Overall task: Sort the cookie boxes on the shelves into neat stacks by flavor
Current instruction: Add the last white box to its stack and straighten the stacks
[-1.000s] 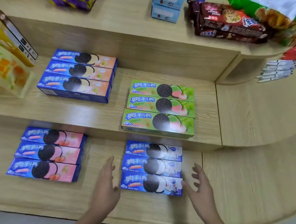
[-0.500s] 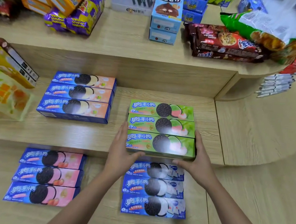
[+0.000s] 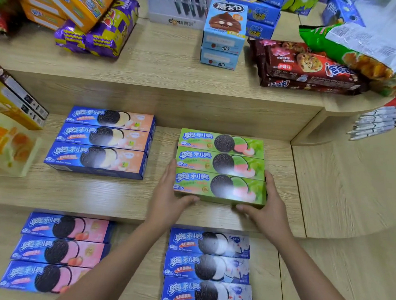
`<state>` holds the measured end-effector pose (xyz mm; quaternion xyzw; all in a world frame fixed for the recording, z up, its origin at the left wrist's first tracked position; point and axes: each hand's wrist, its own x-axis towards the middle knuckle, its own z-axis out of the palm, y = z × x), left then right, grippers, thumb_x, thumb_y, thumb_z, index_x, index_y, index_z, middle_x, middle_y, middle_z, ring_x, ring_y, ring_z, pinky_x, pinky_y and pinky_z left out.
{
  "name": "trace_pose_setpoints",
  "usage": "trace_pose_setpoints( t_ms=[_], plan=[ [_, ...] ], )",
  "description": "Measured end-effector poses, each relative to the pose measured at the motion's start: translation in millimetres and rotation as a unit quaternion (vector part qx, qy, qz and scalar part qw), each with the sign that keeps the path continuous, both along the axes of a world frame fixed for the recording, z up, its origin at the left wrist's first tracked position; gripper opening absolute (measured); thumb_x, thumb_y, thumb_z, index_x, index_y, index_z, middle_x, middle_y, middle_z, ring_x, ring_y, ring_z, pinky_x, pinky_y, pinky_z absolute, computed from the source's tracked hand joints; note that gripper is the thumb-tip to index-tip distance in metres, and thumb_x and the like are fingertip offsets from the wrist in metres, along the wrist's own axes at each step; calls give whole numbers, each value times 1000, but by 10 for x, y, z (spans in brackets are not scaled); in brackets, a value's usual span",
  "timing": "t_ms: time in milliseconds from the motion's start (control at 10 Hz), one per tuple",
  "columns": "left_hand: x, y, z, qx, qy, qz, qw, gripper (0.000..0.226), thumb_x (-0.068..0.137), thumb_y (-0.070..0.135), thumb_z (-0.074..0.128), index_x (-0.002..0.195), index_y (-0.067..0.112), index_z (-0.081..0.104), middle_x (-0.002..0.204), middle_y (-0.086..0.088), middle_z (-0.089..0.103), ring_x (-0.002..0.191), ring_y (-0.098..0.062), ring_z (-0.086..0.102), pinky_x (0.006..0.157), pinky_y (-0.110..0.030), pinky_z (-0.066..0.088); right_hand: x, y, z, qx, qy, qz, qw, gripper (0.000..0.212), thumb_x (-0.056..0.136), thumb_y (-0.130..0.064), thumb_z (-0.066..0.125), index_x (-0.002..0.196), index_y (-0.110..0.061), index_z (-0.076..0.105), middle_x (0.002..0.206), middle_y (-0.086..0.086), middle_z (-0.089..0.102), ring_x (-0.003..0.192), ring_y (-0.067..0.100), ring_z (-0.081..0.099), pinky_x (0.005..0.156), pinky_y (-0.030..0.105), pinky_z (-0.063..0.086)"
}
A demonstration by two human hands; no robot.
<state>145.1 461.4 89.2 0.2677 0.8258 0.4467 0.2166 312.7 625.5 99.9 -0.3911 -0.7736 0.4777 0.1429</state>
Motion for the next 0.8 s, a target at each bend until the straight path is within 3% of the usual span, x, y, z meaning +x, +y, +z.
trace_pose_setpoints(
  t_ms=[100, 200, 300, 400, 500, 600, 700, 800],
  plan=[
    [-146, 164, -34, 10, 7, -9, 1000, 106, 60, 26, 85, 145, 23, 22, 151, 3, 34, 138, -12, 30, 113, -37, 30, -131, 171, 27, 6, 12, 4, 1000, 99, 54, -10, 85, 136, -26, 31, 114, -10, 55, 104, 5, 50, 75, -6, 32],
    [-182, 228, -40, 13, 13, -13, 1000, 105, 59, 28, 85, 144, 24, 23, 149, 4, 36, 136, -12, 33, 112, -34, 31, -162, 272, 27, 9, 13, 1, 1000, 100, 54, -9, 85, 136, -26, 31, 115, -9, 56, 102, 8, 52, 74, -6, 34],
    [-173, 265, -39, 30, 7, 2, 1000, 102, 55, 25, 87, 140, 26, 30, 141, 9, 45, 127, -7, 41, 100, -7, 32, -191, 356, 90, 1, 4, 6, 1000, 93, 51, -3, 85, 128, -27, 37, 108, -4, 61, 85, 5, 59, 59, 1, 43],
    [-183, 272, -49, 42, -15, 25, 999, 102, 51, 22, 89, 137, 28, 35, 130, 9, 53, 117, -6, 48, 90, -2, 35, -202, 385, 118, -1, 7, 8, 1000, 86, 48, -3, 86, 117, -28, 42, 104, -3, 63, 79, -6, 58, 54, 7, 46],
    [-196, 261, -79, 42, -37, 38, 998, 103, 44, 16, 92, 132, 21, 38, 124, 6, 54, 109, -8, 54, 90, -14, 45, -194, 411, 99, 14, 6, 18, 1000, 91, 43, -10, 89, 118, -28, 42, 104, -8, 63, 90, 4, 60, 68, 9, 47],
    [-252, 281, -1, 32, -23, 21, 999, 103, 43, 19, 93, 129, 16, 37, 126, 1, 48, 115, -15, 51, 99, -34, 45, -206, 399, 137, 19, 2, 17, 1000, 94, 44, -5, 88, 122, -26, 41, 99, -19, 58, 89, 8, 58, 67, 2, 42],
    [-133, 206, 213, -14, 39, 3, 999, 115, 47, 32, 91, 140, 18, 25, 150, -8, 21, 139, -23, 22, 114, -37, 23, -117, 330, 228, 24, -17, 25, 999, 108, 49, -3, 86, 138, -17, 27, 107, -16, 52, 102, 15, 52, 89, 18, 43],
    [-19, 50, 261, 22, 67, -12, 997, 112, 55, 39, 87, 144, 24, 19, 156, -6, 3, 141, -12, 9, 112, -31, 15, 2, 261, 253, 30, -29, 5, 999, 107, 57, -11, 85, 142, -16, 20, 129, 3, 48, 119, 23, 45, 102, 39, 39]
  ],
)
